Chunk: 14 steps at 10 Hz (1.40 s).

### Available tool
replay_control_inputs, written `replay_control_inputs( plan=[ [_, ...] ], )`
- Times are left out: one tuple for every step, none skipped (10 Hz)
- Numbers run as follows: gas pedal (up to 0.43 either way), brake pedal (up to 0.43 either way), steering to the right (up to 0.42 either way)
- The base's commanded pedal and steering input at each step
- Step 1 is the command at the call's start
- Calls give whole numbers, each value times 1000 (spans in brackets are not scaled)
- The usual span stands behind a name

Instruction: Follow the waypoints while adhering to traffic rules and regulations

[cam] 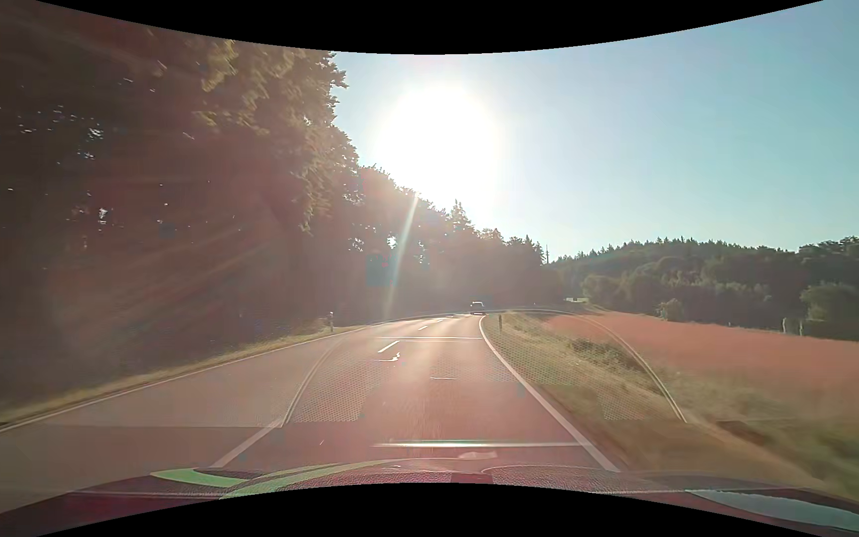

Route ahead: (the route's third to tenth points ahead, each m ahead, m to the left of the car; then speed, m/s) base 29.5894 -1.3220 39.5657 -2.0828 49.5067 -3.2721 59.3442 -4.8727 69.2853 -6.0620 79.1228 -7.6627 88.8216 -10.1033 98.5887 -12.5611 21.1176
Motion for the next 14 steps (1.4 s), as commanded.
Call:
replay_control_inputs(
  plan=[
    [130,0,11],
    [130,0,11],
    [130,0,11],
    [130,0,10],
    [138,0,10],
    [138,0,12],
    [138,0,14],
    [138,0,16],
    [138,0,15],
    [138,0,15],
    [138,0,15],
    [138,0,15],
    [138,0,15],
    [138,0,16]
  ],
)
